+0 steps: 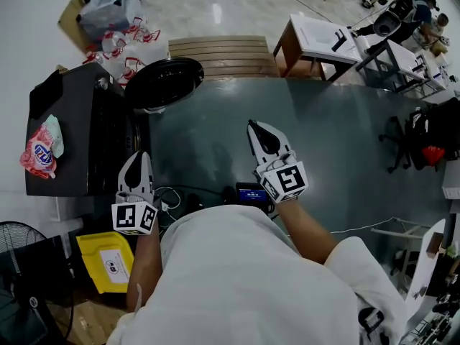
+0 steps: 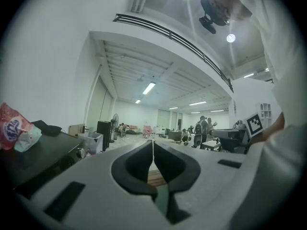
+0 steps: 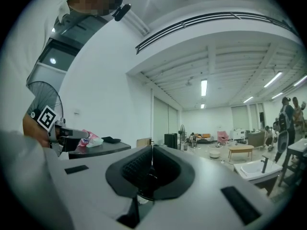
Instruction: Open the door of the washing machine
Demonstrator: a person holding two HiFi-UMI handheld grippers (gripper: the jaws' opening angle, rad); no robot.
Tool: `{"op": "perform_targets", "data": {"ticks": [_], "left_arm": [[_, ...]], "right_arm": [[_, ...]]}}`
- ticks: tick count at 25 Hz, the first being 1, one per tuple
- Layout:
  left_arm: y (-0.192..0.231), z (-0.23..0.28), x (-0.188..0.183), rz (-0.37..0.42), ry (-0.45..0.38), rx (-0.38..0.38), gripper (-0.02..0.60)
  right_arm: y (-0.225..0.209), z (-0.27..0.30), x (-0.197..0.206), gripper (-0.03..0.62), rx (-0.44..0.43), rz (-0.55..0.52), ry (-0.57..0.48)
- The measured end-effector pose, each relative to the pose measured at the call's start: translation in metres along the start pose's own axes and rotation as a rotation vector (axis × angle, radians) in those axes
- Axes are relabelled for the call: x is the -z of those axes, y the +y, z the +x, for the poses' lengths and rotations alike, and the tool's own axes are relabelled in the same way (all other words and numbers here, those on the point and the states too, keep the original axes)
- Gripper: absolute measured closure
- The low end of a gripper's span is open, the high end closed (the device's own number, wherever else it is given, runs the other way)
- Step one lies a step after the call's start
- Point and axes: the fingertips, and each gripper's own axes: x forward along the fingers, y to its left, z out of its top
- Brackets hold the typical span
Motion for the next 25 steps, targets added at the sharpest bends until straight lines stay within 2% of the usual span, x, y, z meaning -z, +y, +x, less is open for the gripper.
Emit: {"op": "perform_targets", "data": {"ticks": [5, 12, 25], "left_arm": [[-0.010, 0.000, 0.000, -0.011, 0.000, 0.007, 0.568], [-0.015, -0.005, -0.002, 0.000, 0.005, 0.013, 0.568], [-0.012, -0.010, 0.002, -0.007, 0.018, 0.010, 0.568]], "right_arm": [[-0.003, -0.007, 0.004, 0.563, 0.018, 0.008, 0.004], [0.005, -0.009, 0.008, 0.563, -0.001, 0.011, 0.011], [0.008, -0.005, 0.013, 0.563, -0.004, 0.025, 0.017]]}}
